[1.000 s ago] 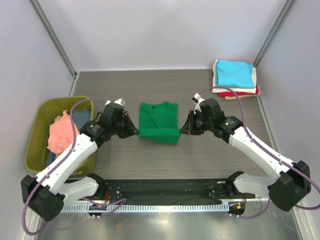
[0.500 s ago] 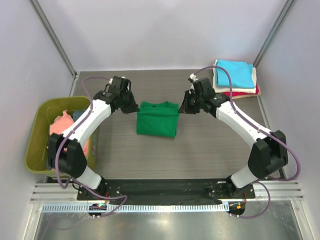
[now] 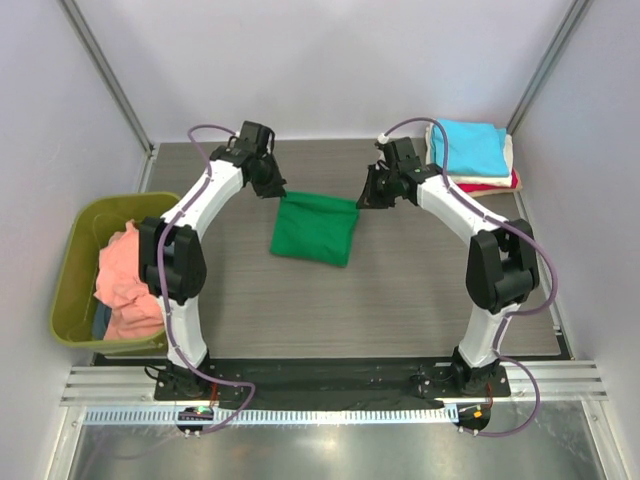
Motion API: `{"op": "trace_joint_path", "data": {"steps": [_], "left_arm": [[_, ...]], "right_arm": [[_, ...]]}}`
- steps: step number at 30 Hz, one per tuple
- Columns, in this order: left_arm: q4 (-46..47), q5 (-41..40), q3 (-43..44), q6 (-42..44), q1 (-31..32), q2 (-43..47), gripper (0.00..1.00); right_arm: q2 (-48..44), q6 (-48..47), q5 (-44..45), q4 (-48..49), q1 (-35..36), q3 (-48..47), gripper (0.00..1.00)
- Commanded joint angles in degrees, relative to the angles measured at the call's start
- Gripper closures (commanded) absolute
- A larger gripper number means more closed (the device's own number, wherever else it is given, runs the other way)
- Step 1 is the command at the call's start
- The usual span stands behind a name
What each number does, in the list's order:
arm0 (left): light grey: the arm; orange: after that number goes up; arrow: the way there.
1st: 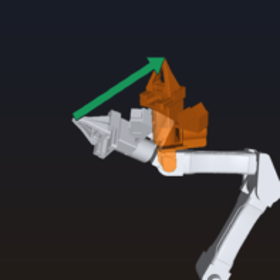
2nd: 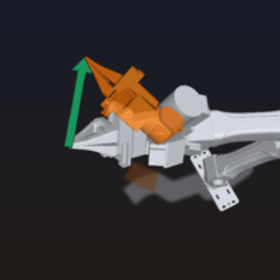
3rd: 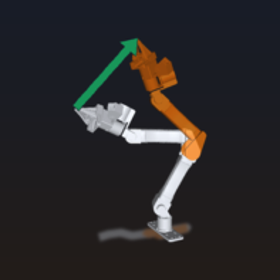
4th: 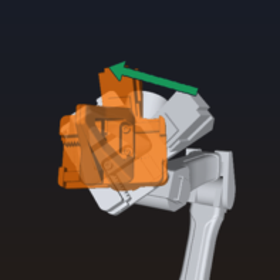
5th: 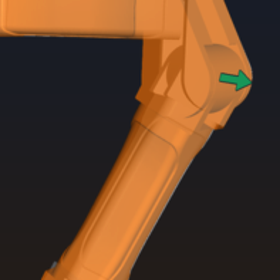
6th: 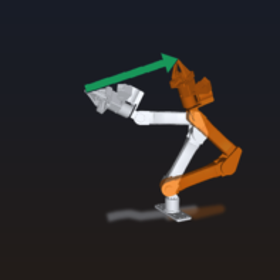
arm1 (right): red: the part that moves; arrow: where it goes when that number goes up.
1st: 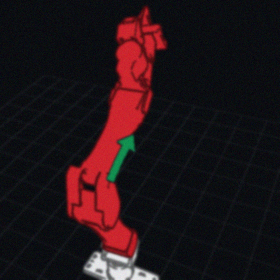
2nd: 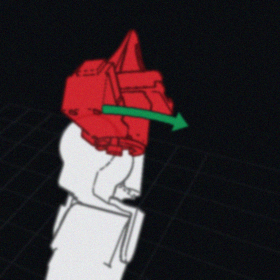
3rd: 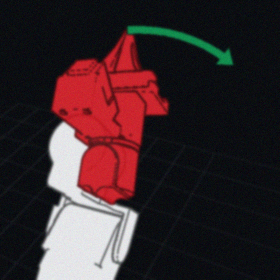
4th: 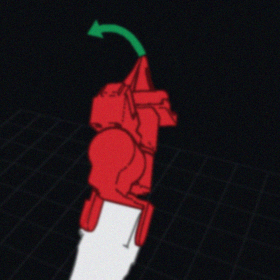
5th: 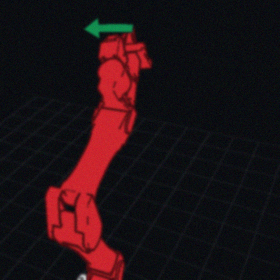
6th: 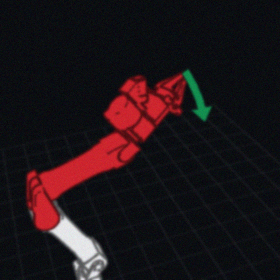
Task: Fold and stack the t-shirts
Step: Fold the tshirt
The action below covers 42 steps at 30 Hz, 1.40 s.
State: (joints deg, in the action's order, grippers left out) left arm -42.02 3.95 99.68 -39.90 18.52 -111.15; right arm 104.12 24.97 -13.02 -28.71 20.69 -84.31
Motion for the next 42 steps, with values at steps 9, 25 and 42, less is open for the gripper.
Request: {"op": "trace_joint_path", "data": {"steps": [9, 25, 42], "left_arm": [[-7.28, -0.78, 19.14, 3.34, -1.47, -13.11, 1.00], [-7.67, 0.71, 20.16, 3.60, -1.65, -7.27, 0.50], [33.12, 18.55, -31.29, -4.48, -1.56, 8.77, 0.58]], "right_arm": [[8.20, -1.42, -1.31, 0.94, -3.11, -9.55, 0.99], [7.27, -2.21, -5.70, -3.55, -5.05, -21.34, 0.18], [10.22, 14.76, -25.75, 38.37, 4.99, 19.87, 0.89]]}}
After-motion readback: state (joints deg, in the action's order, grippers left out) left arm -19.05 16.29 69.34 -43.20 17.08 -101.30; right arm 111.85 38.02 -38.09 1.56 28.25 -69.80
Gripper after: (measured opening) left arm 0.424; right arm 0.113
